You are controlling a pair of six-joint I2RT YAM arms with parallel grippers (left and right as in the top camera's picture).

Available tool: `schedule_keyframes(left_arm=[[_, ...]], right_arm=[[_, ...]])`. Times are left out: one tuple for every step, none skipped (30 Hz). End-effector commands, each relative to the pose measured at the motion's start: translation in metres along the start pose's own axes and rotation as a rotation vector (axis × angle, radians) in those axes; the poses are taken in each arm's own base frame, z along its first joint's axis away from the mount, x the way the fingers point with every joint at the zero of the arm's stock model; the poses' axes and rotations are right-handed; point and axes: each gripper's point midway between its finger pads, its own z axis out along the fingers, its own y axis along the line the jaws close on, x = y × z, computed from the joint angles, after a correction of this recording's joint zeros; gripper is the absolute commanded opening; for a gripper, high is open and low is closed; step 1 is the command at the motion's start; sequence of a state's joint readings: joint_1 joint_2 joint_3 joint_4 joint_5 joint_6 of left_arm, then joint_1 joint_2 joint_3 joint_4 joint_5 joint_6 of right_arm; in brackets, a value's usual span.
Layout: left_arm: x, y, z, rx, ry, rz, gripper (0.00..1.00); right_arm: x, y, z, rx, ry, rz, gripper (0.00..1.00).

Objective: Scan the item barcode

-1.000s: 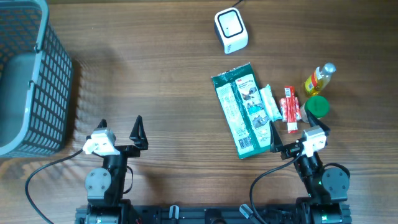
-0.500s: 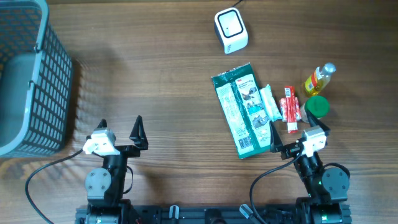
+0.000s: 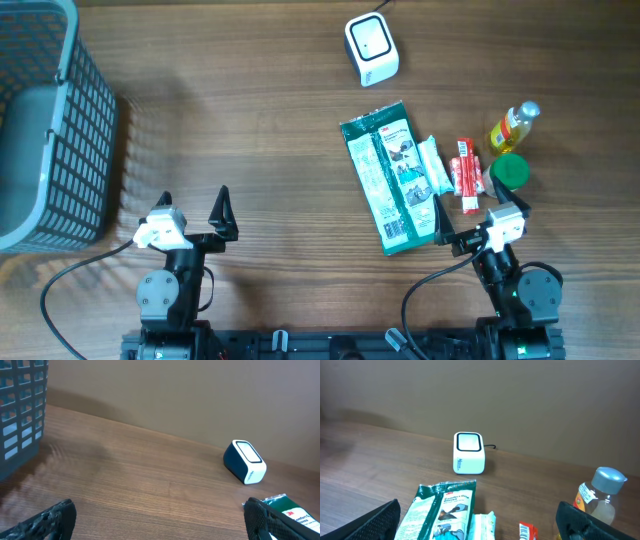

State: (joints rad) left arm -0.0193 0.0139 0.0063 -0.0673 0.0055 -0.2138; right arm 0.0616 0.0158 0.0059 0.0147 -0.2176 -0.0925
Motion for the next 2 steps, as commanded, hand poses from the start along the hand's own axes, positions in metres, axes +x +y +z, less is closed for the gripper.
schedule_keyframes(left_arm=[[0.0006, -0.0003, -0.0005, 0.005, 0.002, 0.02, 1.0], [0.0006, -0.0003, -0.0005, 0.005, 0.002, 0.02, 1.0]], right_arm=[[-0.0012, 0.0016, -0.0002, -0.011, -0.006, -0.013, 1.0], [-0.0012, 0.0016, -0.0002, -0.011, -0.006, -0.013, 1.0]])
